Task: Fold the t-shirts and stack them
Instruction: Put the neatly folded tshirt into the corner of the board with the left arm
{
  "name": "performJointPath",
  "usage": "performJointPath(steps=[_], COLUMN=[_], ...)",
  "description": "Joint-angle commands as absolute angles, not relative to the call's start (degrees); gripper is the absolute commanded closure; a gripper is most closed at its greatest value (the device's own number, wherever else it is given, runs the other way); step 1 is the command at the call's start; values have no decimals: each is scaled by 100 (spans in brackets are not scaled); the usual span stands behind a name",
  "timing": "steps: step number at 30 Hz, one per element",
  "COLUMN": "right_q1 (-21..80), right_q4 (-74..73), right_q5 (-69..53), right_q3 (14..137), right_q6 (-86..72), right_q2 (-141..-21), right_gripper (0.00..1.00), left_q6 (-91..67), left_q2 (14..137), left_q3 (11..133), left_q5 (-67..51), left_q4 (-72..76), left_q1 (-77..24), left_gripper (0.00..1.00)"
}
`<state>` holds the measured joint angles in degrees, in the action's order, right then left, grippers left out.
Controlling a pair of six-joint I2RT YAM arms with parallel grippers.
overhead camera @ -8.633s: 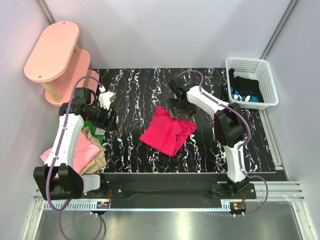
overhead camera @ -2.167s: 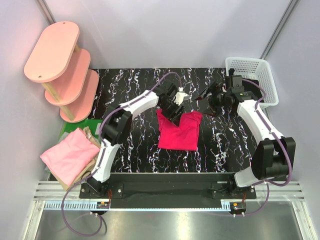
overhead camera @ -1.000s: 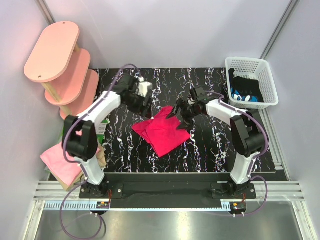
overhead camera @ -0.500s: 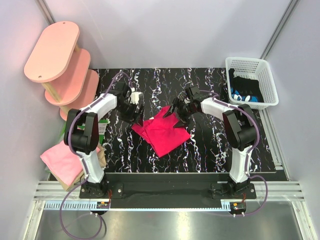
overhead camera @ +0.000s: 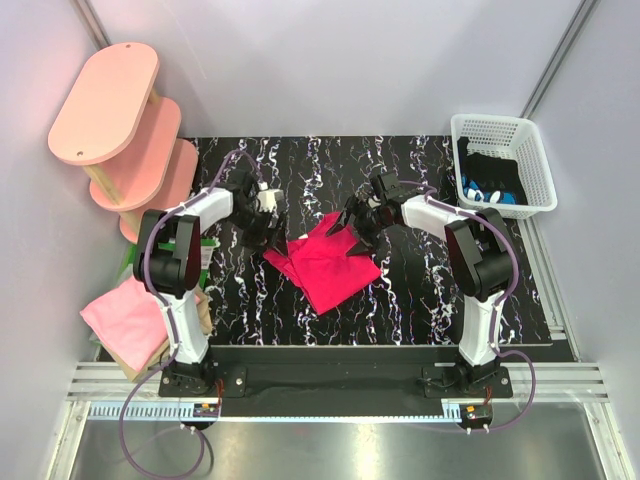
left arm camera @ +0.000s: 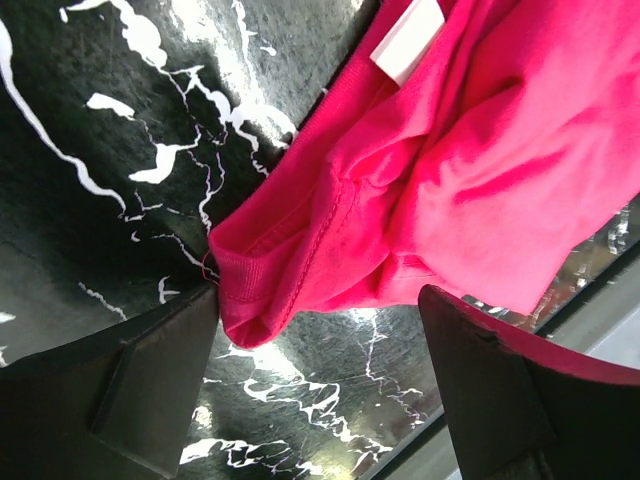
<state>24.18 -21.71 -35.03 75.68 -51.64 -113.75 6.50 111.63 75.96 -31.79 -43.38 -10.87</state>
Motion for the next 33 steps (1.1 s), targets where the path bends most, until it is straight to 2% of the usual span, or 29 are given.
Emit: performJointPath(steps=[1,16,33], right_q1=[2443,2443,2443], right_q4=[-2092,-2092,-2083], right_q5=[-3481,-3507,-3480], right_q3=[7515,7436,7444], right_q6=[-5080,-5062,-5115], right_q2=[-11294,-11347,-11347], right_gripper=[12,12,12], left_q6=[694,914,782], left_q2=[11575,11945,11970], left_q3=[7594,7331,7339], left_q5=[-3717,-4359,-3823], left_q4=[-4210,-4263,-4289], left_q1=[-958,-888,-1274], left_gripper=[11,12,13])
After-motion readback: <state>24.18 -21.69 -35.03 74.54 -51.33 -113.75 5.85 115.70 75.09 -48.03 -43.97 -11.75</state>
